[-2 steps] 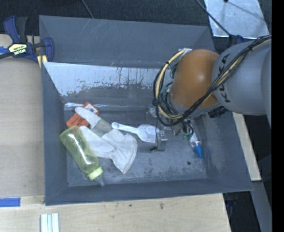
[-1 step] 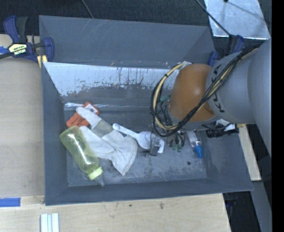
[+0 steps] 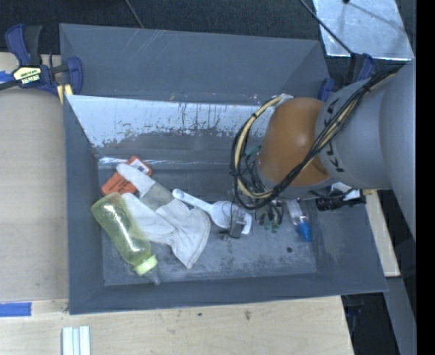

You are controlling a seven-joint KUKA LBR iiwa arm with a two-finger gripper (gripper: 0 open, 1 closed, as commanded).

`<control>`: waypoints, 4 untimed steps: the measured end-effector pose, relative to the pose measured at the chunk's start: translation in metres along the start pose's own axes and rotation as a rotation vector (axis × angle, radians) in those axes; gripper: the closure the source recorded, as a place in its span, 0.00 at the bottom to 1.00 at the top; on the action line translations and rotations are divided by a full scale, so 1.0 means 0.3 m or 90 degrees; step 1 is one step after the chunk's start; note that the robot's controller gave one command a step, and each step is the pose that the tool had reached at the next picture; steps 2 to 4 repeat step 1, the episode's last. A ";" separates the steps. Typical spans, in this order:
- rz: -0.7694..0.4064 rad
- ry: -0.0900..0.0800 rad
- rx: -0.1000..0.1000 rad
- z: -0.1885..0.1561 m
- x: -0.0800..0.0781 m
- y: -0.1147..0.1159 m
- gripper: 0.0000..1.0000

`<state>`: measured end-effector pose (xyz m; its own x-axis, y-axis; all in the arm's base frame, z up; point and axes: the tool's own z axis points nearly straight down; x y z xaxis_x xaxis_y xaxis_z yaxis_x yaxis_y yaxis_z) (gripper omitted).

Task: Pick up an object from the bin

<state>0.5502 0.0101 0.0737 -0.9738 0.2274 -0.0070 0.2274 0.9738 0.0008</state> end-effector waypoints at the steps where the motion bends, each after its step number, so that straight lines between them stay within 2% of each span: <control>1: -0.019 0.001 0.000 -0.664 -0.130 0.061 1.00; 4: -0.019 0.001 0.000 -0.664 -0.130 0.061 1.00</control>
Offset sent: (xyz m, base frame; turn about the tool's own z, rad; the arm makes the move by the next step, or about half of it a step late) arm 0.0000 0.0000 0.0000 0.0000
